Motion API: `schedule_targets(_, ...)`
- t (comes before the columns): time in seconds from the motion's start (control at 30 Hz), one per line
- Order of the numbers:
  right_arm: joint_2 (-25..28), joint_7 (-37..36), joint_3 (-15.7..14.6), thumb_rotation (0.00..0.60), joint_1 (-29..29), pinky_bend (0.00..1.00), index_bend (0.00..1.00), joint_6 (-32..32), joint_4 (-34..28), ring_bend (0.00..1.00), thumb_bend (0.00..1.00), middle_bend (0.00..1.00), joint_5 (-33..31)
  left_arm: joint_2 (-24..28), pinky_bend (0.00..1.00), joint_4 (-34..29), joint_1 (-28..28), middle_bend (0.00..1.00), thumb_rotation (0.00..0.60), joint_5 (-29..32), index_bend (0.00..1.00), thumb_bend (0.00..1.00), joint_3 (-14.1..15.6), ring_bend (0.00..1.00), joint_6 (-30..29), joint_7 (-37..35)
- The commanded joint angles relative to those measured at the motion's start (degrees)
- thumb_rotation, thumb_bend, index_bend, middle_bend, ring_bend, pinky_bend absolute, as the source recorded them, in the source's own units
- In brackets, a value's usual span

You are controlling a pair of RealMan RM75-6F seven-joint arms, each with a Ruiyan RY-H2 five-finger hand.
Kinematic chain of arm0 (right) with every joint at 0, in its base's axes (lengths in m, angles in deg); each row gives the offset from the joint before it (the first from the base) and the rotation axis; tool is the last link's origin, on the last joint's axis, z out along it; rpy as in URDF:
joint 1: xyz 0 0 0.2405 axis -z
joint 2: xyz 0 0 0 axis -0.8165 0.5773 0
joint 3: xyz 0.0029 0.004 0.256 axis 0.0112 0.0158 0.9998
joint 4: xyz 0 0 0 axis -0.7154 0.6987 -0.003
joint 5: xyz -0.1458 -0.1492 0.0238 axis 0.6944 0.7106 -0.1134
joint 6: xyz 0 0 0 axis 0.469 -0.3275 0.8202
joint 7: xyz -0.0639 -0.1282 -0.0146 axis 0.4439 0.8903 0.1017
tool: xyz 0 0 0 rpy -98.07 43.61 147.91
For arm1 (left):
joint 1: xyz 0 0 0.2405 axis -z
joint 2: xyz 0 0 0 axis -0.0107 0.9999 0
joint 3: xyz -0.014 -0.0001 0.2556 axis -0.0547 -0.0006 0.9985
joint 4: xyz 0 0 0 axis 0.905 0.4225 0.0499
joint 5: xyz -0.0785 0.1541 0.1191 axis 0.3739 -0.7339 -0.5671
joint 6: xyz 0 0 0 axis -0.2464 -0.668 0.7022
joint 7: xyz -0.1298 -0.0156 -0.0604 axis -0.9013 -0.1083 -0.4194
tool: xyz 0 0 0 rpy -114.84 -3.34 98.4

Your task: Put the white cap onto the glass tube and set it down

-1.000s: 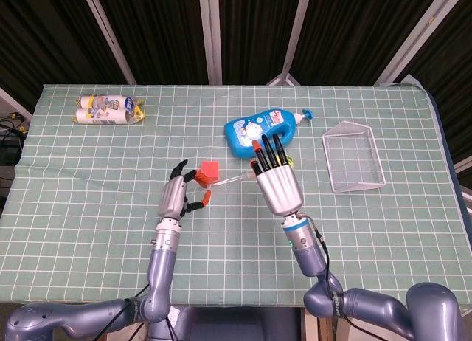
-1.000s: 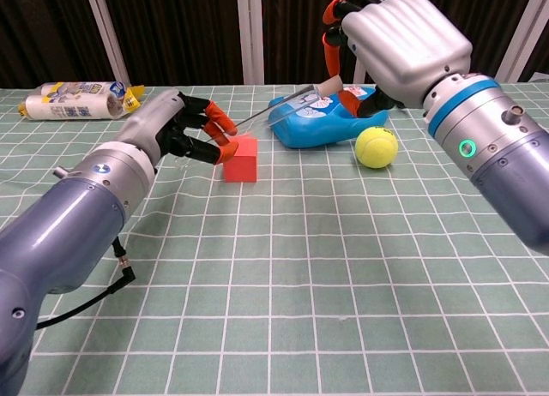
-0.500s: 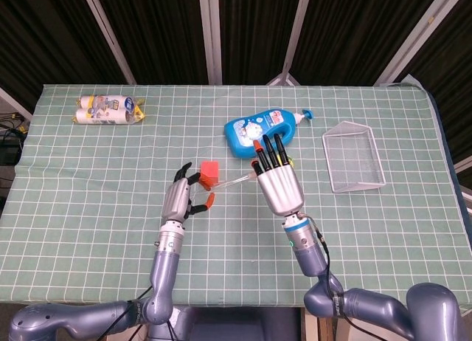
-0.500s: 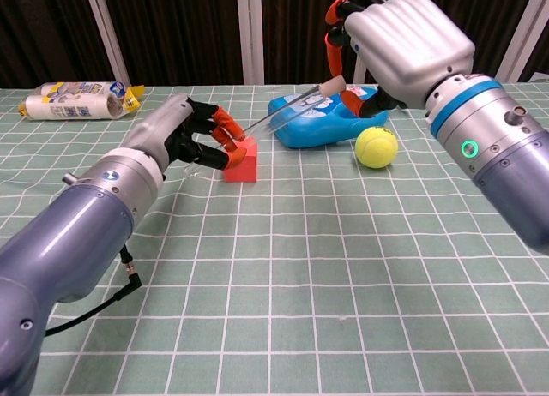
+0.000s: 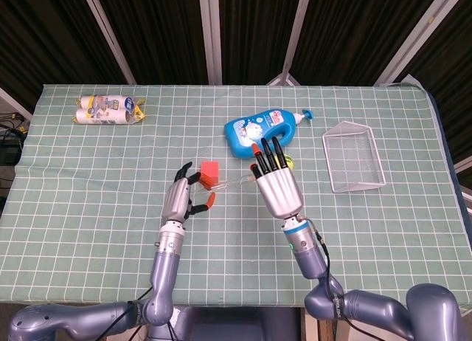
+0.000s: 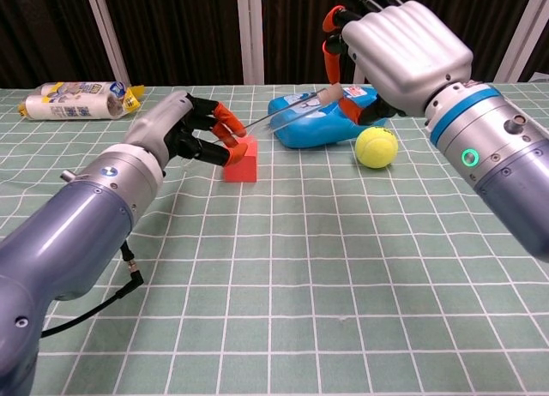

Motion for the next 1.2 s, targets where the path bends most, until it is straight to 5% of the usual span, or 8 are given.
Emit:
schedule_targets(0.03, -0.2, 0.1, -0.2, 0.6, 0.0, 0.0, 0.59, 0.0, 0.2, 0.03, 0.44, 0.19, 0.1, 0.1, 0.0, -0.1, -0.1, 0.5, 0.6, 0.2, 0.55, 0.62, 0.0, 0.06, 0.1, 0.0)
schedule_targets(0.63, -0.8, -0.1, -0.4, 0.6, -0.1, 0.0, 0.59, 0.4, 0.8, 0.03, 0.44, 0.19, 0.4, -0.5, 0.0, 0.5, 0.8, 0.5, 0.6, -0.2, 0.55, 0.62, -0.4, 0.06, 0.8, 0.0)
schedule_targets(0.73, -0.7, -0.2, -0.5, 0.6, 0.1, 0.0, 0.48, 0.5, 0.8, 0.02, 0.44, 0.18, 0.2, -0.6, 0.0, 0.8, 0.9, 0.5, 0.6, -0.7, 0.55, 0.62, -0.2, 0.06, 0.7, -0.2)
schedule_targets(0.9, 0.0, 0.5, -0.5, 0.6, 0.8, 0.0, 0.1, 0.8, -0.3, 0.0, 0.44, 0.05, -1.1, -0.6, 0.0, 1.4, 0.9, 0.5, 0.6, -1.4, 0.55, 0.62, 0.0, 0.06, 0.6, -0.5)
schedule_targets(1.2, 2.0, 1.3, -1.0, 0.6, 2.8, 0.0, 0.07, 0.0, -2.8, 0.0, 0.44, 0.03, -2.1, 0.2, 0.0, 2.1, 0.6, 0.51, 0.6, -3.6, 0.55, 0.62, 1.8, 0.07, 0.5, -0.5)
